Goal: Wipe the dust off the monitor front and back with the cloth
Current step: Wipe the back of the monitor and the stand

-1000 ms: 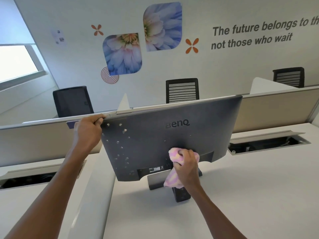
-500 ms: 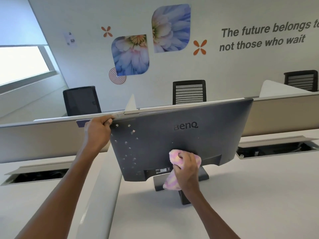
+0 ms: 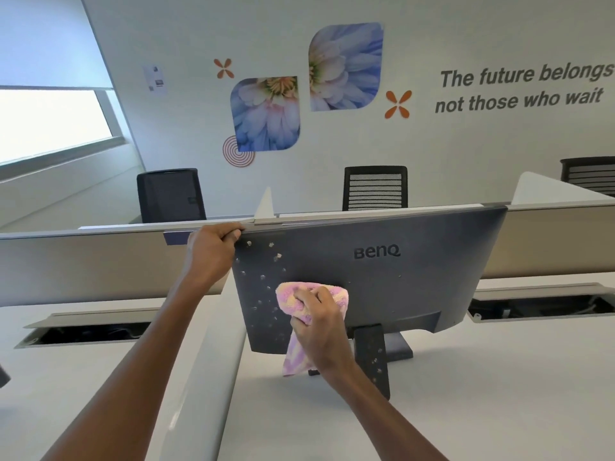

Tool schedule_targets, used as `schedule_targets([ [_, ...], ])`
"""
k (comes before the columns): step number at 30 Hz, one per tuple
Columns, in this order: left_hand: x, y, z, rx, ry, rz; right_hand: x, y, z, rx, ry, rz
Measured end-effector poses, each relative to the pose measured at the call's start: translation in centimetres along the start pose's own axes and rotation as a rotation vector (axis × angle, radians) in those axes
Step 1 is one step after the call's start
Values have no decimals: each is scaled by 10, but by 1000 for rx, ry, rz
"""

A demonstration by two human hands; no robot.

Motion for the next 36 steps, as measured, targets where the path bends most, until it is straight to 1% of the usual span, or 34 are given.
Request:
schedule_targets([
  [4, -1, -5, 0, 56, -10, -39, -10, -32, -9, -4, 58, 138],
  [6, 0, -11, -5, 105, -23, -9, -20, -46, -13, -1, 117, 204],
  [8, 1, -17, -13, 142, -50, 33, -27, -50, -16, 10, 168, 221],
  [10, 3, -20, -24, 198, -99, 52, -31, -46, -20, 31, 193, 200],
  [14, 0, -16, -38, 325, -175, 12, -47, -35, -35, 46, 207, 178],
  [17, -4, -12, -43, 383, -197, -11, -61, -25, -61, 29, 135, 156],
  [20, -6, -10, -51, 451, -230, -43, -52, -7, -78, 56, 44, 83],
  [23, -6, -7, -55, 519, -260, -72, -41, -2, -64, 56, 100, 83],
  [26, -9, -6, -55, 546, -260, -66, -56, -14, -59, 26, 173, 140],
  [28, -11, -5, -58, 545, -268, -64, -72, -18, -73, 36, 145, 144],
  [30, -11, -5, -59, 547, -274, -75, -80, -14, -95, 39, 74, 116],
  [33, -10, -2, -58, 581, -286, -104, -68, 4, -110, 91, -10, 53],
  [34, -10, -3, -58, 577, -292, -106, -62, 8, -108, 106, -11, 34],
  [36, -11, -3, -59, 566, -293, -104, -56, 6, -98, 108, 26, 49],
])
Point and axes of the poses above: each hand's wrist, its own x-axis away from the middle knuckle, its own y-axis out of the palm, z = x × y, the point moved 10 cm from there along -x, towards the middle knuckle, and after that the axes turned 12 degrees about x, right-handed, at the moved point
